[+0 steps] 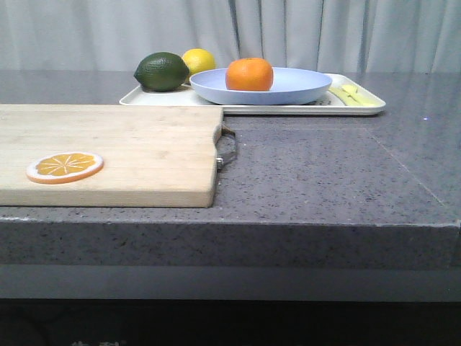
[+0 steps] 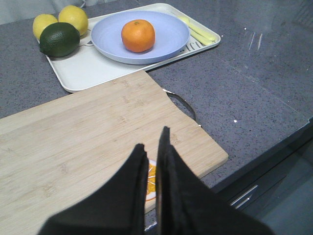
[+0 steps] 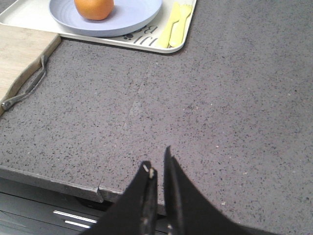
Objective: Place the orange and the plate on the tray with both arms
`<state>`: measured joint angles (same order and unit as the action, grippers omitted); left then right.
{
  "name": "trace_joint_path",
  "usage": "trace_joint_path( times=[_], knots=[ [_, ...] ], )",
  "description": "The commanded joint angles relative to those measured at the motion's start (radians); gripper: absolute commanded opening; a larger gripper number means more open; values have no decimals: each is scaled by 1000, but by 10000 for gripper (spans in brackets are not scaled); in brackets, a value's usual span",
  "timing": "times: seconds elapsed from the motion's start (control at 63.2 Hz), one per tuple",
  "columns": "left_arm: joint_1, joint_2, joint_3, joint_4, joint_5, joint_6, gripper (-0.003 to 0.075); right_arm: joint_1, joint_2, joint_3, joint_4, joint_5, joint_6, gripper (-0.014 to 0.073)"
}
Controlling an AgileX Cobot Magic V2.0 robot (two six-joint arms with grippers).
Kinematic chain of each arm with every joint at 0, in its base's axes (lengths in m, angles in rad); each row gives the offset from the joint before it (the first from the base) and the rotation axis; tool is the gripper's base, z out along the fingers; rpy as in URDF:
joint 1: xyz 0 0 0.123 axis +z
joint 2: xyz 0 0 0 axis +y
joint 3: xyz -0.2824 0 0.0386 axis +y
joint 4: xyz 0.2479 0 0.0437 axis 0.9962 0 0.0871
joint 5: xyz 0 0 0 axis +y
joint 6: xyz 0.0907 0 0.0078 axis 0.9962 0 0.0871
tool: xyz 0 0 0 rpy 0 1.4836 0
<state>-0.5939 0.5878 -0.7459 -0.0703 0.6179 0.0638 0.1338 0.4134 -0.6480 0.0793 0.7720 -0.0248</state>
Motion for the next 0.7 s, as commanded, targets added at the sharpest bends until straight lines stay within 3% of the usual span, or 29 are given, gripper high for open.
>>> trace_joint_path(
  times=[0.0,0.19,0.269,0.427,0.538,0.681],
  knots=[
    [3,1,-27,-10,-78,-9,-18,-1,5,-24,-10,-74,-11,44],
    [3,1,-27,-10,-81,-9,-18,-1,5,-24,-10,-74,-11,44],
    [10,-41,35,-10,-164,-9,-18,-1,5,-24,-10,-74,-11,44],
    [213,-198,228,-22,-356,-9,-18,-1,5,-24,-10,-74,-11,44],
    [387,-331,394,-22,-432,-9,-18,-1,5,-24,-10,-74,-11,44],
    [519,-481,562,-23,-507,-9,-18,-1,5,-24,-10,-74,-11,44]
  ],
)
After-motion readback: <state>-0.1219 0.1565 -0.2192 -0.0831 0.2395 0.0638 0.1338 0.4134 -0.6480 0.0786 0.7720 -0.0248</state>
